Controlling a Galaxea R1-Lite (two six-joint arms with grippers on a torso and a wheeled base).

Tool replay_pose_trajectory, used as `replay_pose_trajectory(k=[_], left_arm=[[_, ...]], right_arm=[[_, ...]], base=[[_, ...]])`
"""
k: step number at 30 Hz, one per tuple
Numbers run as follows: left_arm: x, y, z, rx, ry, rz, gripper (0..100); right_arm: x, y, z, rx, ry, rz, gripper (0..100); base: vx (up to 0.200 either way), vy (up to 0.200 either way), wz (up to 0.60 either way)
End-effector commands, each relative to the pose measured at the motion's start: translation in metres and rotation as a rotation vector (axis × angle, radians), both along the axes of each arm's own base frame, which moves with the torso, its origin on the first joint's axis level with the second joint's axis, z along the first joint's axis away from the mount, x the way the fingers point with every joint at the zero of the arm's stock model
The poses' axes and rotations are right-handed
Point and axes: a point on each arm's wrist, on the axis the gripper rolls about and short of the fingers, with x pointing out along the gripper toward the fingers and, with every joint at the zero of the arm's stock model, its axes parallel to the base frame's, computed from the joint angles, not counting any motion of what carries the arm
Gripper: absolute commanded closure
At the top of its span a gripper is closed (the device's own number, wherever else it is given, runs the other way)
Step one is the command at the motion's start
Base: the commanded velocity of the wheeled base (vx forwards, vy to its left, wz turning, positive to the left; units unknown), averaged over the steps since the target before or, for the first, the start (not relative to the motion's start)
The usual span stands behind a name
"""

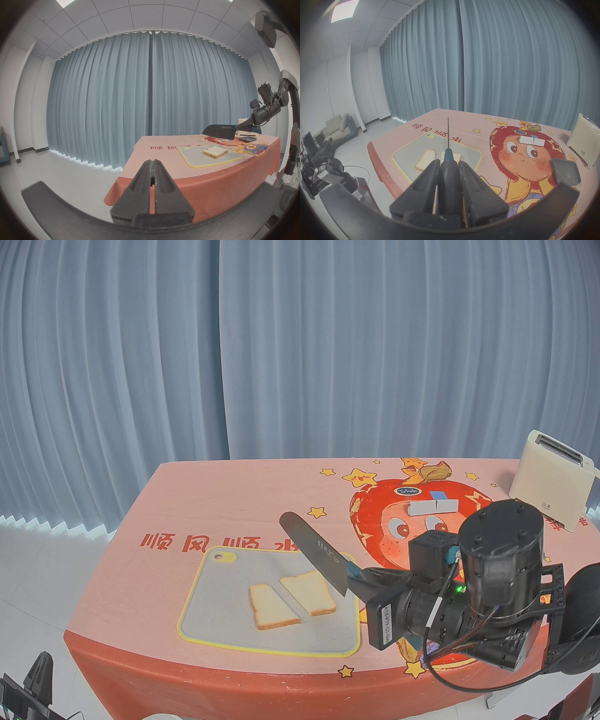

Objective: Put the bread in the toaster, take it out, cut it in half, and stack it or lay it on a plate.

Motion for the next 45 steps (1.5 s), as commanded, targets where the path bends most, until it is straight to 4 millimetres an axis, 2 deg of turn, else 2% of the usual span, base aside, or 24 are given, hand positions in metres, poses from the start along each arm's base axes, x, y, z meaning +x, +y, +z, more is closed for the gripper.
replay_pose_trajectory(k=[1,35,45], left_arm=[[0.001,0.0,-0.005,0.002,0.008,0.002,100],[0.001,0.0,-0.005,0.001,0.008,0.002,100],[0.001,0.0,-0.005,0.002,0.008,0.003,100]], right_arm=[[0.0,0.0,-0.001,-0.004,0.003,0.0,100],[-0.003,-0.002,-0.007,-0.023,0.012,-0.003,100],[0.007,-0.009,-0.005,-0.016,0.008,-0.046,100]], base=[[0.0,0.0,0.0],[0.0,0.0,0.0],[0.0,0.0,0.0]])
